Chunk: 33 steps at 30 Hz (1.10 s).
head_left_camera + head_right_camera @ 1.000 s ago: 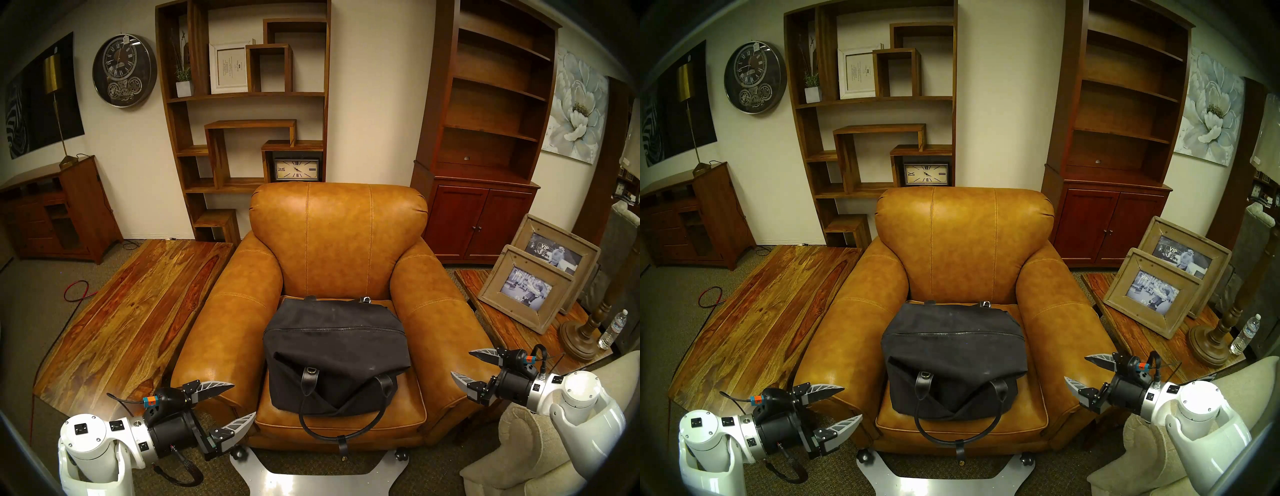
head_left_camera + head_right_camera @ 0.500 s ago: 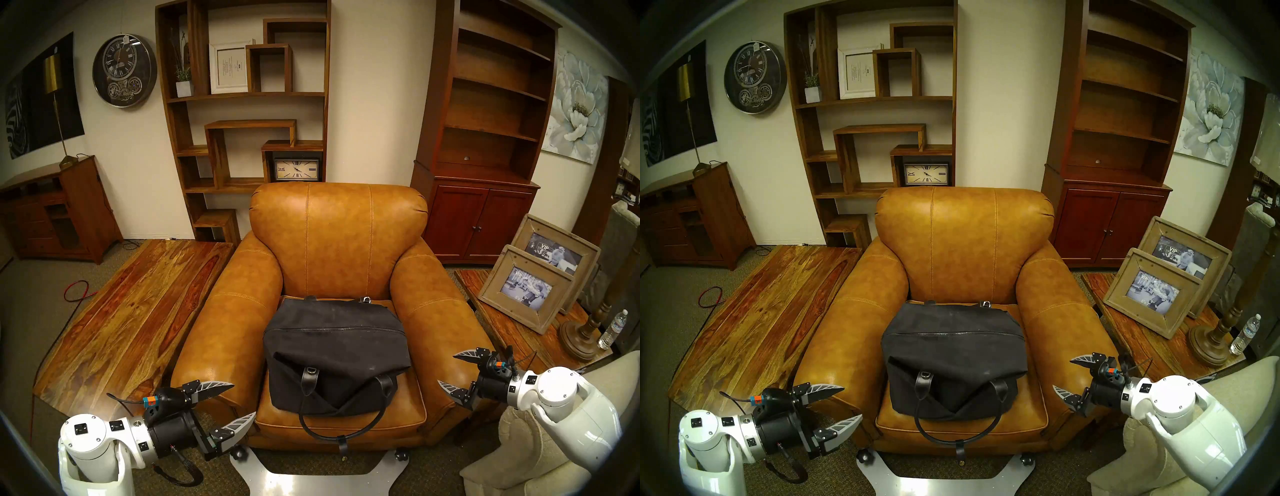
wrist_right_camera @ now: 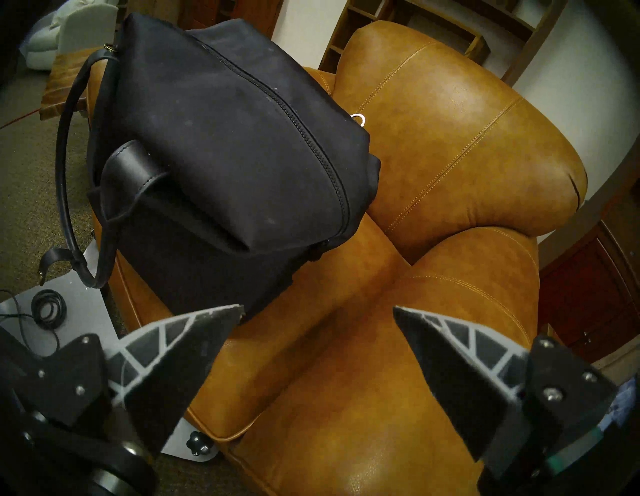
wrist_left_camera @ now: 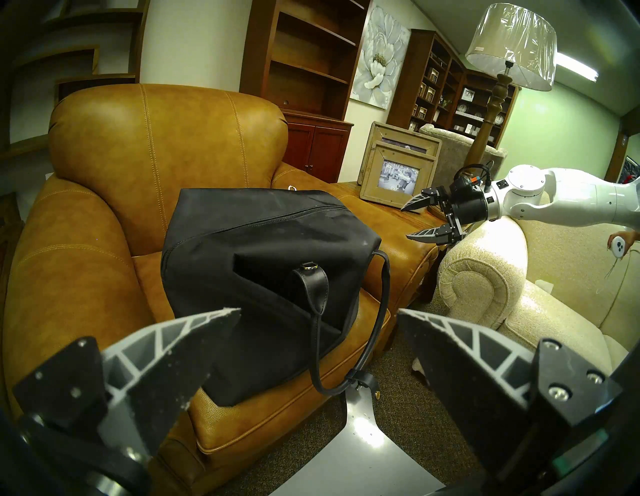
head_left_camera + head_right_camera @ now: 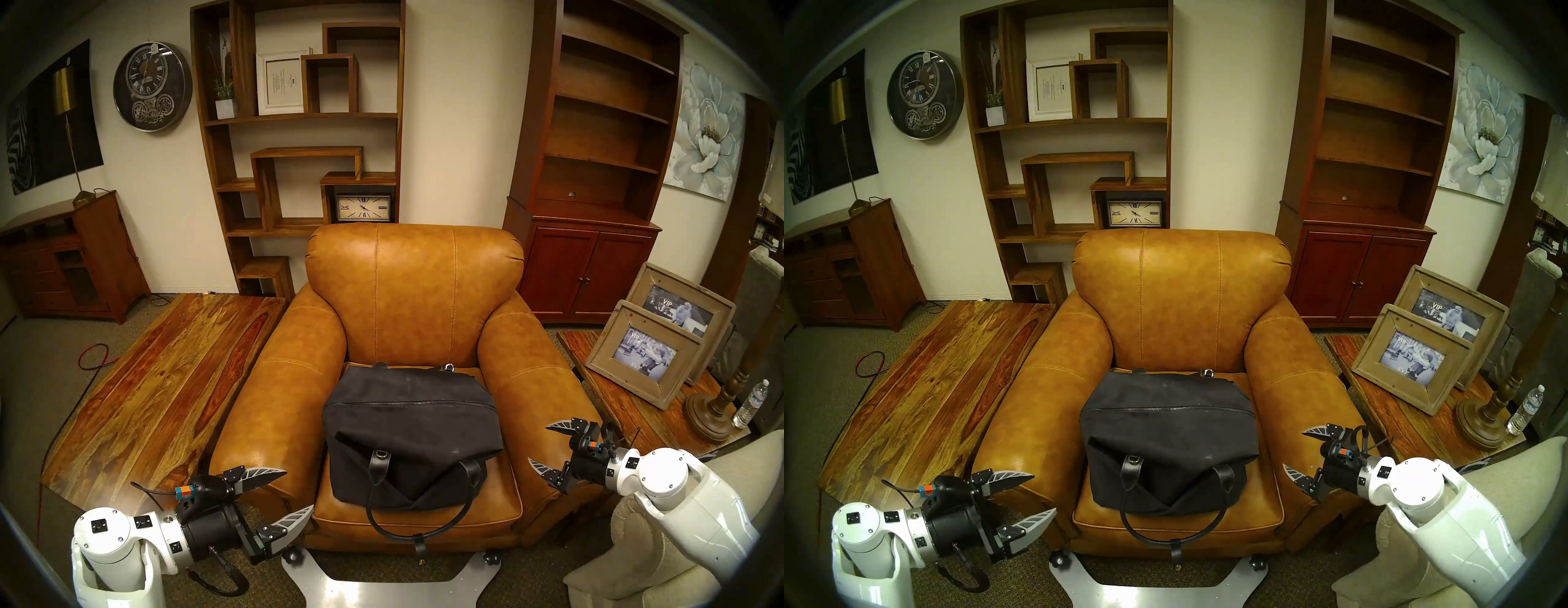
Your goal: Open a bag with a zipper
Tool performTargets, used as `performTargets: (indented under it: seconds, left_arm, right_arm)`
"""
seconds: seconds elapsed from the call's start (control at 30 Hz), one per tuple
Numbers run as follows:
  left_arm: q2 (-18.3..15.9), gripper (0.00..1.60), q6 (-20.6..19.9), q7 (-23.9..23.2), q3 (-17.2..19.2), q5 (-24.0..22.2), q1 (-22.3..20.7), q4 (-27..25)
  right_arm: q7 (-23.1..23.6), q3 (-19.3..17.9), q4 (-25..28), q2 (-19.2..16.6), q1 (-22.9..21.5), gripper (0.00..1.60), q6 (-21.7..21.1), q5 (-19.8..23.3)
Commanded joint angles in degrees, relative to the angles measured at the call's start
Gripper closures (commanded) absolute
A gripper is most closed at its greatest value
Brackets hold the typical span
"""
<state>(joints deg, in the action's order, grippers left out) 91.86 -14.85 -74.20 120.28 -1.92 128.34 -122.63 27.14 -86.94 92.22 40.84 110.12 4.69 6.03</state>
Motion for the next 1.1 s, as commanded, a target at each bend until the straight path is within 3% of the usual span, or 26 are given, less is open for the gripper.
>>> performTargets:
  seconds: [0.0, 1.07]
  left_arm:
    - [0.0, 0.0, -0.1, -0.1, 0.0, 0.0, 0.0, -0.5]
    - [0.5, 0.0, 0.0, -0.7, 0.3, 0.4, -0.4, -0.4]
  right_arm:
    - [-0.5, 1.5, -1.8, 1.9, -6.5, 0.0, 0.7, -2.8]
    - [2.7, 7.9, -18.7, 14.4, -25.5, 0.0, -0.1, -14.0]
